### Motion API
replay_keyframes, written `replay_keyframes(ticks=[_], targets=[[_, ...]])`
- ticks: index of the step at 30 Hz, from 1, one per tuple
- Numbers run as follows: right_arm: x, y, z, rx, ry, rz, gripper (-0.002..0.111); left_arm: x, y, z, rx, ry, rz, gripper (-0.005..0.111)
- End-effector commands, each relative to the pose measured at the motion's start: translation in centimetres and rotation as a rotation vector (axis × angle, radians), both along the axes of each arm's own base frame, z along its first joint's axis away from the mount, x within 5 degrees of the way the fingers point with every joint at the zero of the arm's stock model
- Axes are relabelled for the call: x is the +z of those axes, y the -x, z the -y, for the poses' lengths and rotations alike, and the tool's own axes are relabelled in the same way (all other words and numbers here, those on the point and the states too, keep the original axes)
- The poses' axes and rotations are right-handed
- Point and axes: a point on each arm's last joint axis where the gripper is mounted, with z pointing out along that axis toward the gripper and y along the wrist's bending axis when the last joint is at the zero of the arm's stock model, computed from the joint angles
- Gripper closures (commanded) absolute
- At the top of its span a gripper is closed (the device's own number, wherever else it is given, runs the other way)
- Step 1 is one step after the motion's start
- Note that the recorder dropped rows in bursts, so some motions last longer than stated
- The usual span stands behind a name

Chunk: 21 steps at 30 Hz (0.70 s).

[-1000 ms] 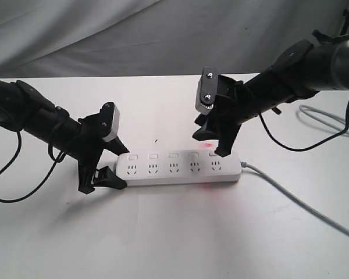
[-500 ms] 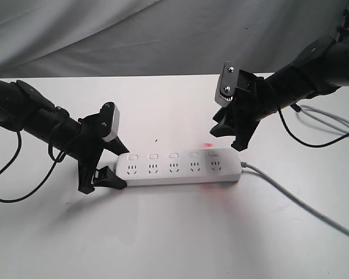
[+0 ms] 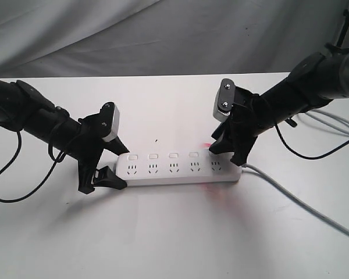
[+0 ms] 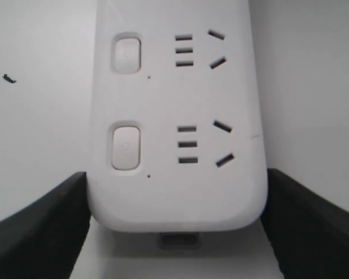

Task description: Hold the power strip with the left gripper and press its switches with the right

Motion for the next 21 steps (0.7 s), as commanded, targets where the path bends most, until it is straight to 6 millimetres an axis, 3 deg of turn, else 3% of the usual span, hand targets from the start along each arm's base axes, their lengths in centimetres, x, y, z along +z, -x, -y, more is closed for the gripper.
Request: replay_keyframes(ticks=[1, 8, 21], targets=[[-0.2, 0.0, -0.4, -0.003, -0.007, -0.001, 0.072, 0.1, -0.1, 0.2, -0.009, -0.001, 0.008, 0.037], [-1.8, 0.1, -0.6, 0.014, 0.008, -0.038, 0.072, 0.1, -0.1, 0.2, -0.009, -0.001, 0.008, 0.037], [-1.9, 0.0, 0.5, 0.000, 0.050, -0.036, 0.072, 0.1, -0.1, 0.2, -0.009, -0.001, 0.008, 0.037]])
